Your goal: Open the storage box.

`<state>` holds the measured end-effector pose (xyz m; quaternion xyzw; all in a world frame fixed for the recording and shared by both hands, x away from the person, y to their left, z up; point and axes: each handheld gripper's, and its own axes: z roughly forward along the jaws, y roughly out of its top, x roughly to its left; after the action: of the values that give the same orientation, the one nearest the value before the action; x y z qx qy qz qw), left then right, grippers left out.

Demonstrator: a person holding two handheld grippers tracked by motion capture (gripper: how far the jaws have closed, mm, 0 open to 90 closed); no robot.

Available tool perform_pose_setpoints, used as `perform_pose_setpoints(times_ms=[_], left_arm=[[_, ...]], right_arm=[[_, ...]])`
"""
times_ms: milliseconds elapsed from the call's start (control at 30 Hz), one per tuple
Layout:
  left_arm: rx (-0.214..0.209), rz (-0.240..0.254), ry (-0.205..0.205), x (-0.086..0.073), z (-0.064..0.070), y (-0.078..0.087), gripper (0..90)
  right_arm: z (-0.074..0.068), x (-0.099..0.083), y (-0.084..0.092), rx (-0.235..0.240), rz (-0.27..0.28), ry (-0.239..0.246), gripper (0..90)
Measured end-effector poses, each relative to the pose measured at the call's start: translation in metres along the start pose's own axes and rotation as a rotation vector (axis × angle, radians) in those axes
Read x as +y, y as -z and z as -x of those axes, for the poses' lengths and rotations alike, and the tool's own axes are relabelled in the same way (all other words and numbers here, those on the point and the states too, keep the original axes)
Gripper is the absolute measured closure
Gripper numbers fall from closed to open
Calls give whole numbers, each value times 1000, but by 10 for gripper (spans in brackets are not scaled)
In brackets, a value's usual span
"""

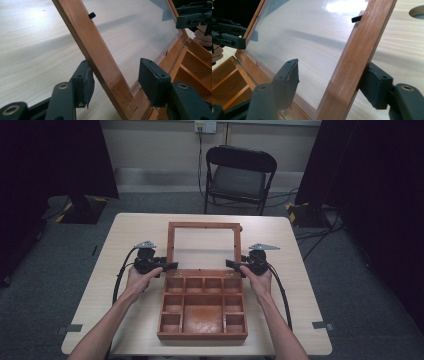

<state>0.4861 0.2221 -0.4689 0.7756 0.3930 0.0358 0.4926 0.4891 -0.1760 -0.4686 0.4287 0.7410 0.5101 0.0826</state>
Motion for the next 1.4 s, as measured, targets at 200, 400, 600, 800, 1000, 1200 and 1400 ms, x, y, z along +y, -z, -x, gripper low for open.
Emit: perform_pose_setpoints(times_ms=[200,400,600,800,1000,1200,1400], left_arm=[[18,-18,15,-4,-5,0,422],[13,-14,34,-5,-7,-1,419],[10,-13,42,-5,-7,-2,418],[41,-20,49,-7,-9,1,407],[38,-16,66,-9,-12,3,391],[56,-35,28,-8,-6,2,389],[82,-32,0,-8,-3,11,378]], right_arm=[[3,-1,0,-40,-17,6,287],[5,-4,-3,-50,-36,1,267],[4,-5,-3,-59,-40,7,267],[6,-6,-4,-68,-63,-11,265],[10,-3,5,-90,-36,-16,259],[8,-4,6,-80,-39,-13,253],[6,-2,16,-92,-53,8,239]])
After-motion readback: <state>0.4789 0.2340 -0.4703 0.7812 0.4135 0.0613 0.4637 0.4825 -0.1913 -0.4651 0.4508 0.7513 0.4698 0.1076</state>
